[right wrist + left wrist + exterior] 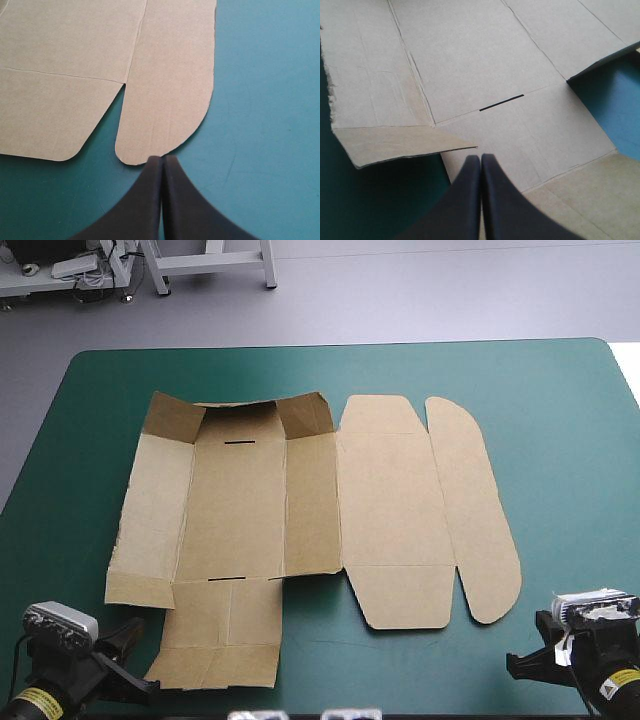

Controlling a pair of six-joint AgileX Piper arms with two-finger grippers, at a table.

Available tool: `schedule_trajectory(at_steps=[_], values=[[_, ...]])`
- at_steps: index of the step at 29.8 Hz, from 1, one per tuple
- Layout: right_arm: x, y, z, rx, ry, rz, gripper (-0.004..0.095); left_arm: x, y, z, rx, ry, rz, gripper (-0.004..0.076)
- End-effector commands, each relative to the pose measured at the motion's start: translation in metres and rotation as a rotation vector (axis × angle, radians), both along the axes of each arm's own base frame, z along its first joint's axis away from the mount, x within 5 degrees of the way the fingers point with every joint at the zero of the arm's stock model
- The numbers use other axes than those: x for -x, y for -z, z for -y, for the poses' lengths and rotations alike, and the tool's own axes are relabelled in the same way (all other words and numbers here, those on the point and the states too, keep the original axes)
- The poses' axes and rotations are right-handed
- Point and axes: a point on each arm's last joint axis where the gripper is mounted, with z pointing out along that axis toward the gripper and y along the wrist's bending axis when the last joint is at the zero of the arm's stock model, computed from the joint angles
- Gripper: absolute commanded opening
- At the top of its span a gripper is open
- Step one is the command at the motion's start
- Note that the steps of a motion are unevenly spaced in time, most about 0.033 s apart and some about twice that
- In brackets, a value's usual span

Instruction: Fold the box

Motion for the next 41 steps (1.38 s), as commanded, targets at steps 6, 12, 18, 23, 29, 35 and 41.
schedule_trajectory(at_steps=[6,12,18,23,29,35,41], values=[[-0.003,-0.015,0.000,-0.008,-0.001,0.087,-0.0018,-0.003,-0.012,0.002,0.036,0.002,0.063,-0.0009],[-0.003,-0.015,0.000,-0.008,-0.001,0.087,-0.0018,-0.003,-0.012,0.002,0.036,0.002,0.063,-0.0009],[-0.003,-0.015,0.000,-0.008,-0.001,0.087,-0.0018,-0.003,-0.012,0.002,0.034,0.001,0.063,-0.0009],[-0.003,-0.015,0.000,-0.008,-0.001,0.087,-0.0018,-0.005,-0.018,0.001,0.026,-0.001,0.069,-0.0009],[-0.003,-0.015,0.000,-0.008,-0.001,0.087,-0.0018,-0.018,-0.061,0.007,0.031,-0.011,0.037,-0.0009],[-0.003,-0.015,0.000,-0.008,-0.001,0.087,-0.0018,-0.055,-0.117,0.023,0.047,-0.018,0.015,-0.0009],[-0.003,-0.015,0.000,-0.008,-0.001,0.087,-0.0018,-0.108,-0.145,0.044,0.019,-0.014,-0.006,-0.0009]])
